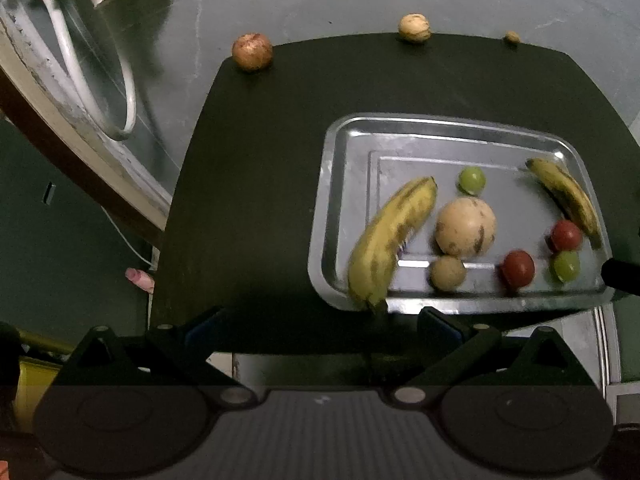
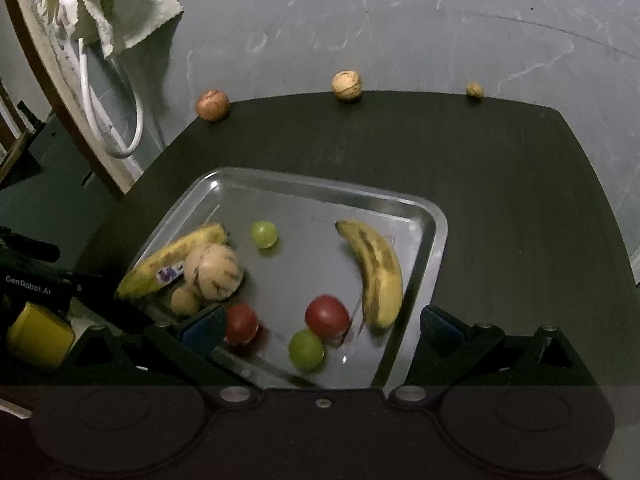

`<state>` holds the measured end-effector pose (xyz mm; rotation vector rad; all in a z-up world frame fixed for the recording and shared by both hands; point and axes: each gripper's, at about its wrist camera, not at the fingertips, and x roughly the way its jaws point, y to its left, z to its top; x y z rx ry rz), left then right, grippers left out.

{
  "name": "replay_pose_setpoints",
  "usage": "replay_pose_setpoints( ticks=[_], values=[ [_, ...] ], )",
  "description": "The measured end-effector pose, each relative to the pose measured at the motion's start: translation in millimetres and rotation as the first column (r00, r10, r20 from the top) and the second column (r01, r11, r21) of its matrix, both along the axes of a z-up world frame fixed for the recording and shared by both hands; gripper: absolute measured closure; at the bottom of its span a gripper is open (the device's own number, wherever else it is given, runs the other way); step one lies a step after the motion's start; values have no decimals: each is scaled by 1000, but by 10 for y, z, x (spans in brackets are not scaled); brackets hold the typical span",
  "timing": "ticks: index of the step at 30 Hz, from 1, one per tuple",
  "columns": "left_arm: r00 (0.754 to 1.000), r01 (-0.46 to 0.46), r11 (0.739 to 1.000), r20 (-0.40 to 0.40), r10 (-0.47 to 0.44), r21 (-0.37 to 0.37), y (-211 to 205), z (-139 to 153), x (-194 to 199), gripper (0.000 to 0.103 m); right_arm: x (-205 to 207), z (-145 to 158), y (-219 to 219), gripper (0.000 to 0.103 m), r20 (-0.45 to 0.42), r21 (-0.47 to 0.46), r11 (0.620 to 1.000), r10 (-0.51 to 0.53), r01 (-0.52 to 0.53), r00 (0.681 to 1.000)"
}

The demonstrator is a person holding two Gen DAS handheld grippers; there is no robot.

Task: Organize fruits
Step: 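Move both open tools past the tray toward the fruit left on the table, then reach the left tool to the striped melon while the right tool reaches the walnut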

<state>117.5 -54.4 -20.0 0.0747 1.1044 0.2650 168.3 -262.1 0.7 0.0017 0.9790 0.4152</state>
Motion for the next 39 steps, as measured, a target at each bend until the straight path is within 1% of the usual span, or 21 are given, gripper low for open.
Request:
replay_pose_setpoints(
  ticks=[10, 18, 24, 30, 36, 39],
  values=[
    [999, 25, 1000, 28, -25, -4, 123, 26, 427, 1, 340, -49, 7, 1, 2, -10, 997, -75, 75, 997],
    [997, 76, 997, 32, -75, -30, 259, 10, 931, 1, 585, -46, -17, 1, 7, -32, 991, -127, 127, 992],
    [991, 123, 991, 57, -119, -59, 246, -9, 1338, 1, 904, 8, -1, 1, 13, -54, 986, -159, 159, 987],
    [984, 161, 982, 86, -153, -94, 214, -19, 1742, 1, 1269, 56, 28, 1, 43, -76, 979, -188, 191, 981],
    [973, 202, 974, 138, -187, -101, 182, 43, 2130, 1, 1648, 68, 16, 1, 79, -94, 965, -236, 243, 968],
    [965, 225, 969, 159, -208, -101, 162, 52, 2320, 1, 1811, 79, -10, 1, 92, -88, 966, -234, 242, 968]
  ],
)
